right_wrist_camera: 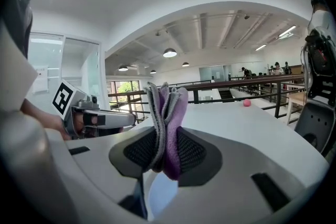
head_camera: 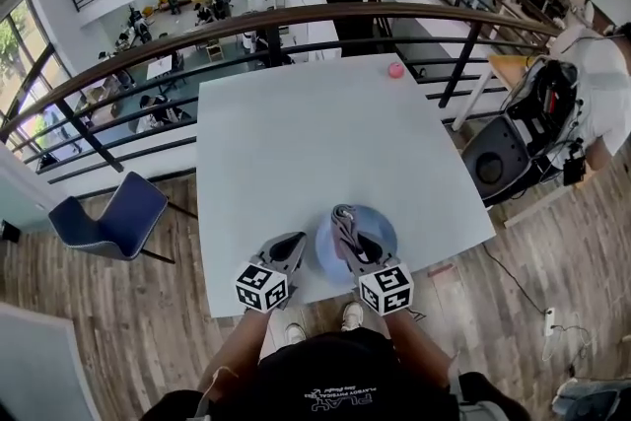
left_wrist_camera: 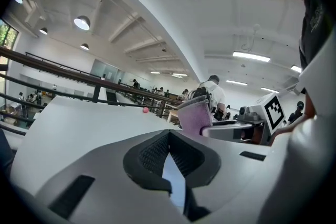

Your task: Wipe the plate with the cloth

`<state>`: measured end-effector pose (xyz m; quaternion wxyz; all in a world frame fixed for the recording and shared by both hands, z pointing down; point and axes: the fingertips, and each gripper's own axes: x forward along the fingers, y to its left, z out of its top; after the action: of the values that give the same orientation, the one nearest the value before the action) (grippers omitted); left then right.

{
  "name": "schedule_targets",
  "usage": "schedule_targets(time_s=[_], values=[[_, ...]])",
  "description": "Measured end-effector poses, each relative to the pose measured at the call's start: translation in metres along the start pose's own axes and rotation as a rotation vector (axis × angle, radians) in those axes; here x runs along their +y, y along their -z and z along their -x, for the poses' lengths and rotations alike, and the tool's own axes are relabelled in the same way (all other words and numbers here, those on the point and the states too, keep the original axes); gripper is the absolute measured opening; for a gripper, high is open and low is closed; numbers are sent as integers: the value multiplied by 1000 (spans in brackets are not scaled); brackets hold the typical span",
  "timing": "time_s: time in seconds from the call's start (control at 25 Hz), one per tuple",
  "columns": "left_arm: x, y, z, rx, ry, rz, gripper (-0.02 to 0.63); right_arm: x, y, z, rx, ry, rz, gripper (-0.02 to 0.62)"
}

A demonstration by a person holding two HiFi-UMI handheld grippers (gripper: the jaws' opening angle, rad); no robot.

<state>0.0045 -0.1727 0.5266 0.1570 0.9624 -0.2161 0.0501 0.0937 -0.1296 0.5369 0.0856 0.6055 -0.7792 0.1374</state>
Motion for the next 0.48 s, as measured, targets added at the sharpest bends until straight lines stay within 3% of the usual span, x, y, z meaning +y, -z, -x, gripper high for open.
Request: schedule_targets(time_s=[0.48], values=[[24,39,-42,87,-177,50,12,-38,49,-34,149,-154,85,118]])
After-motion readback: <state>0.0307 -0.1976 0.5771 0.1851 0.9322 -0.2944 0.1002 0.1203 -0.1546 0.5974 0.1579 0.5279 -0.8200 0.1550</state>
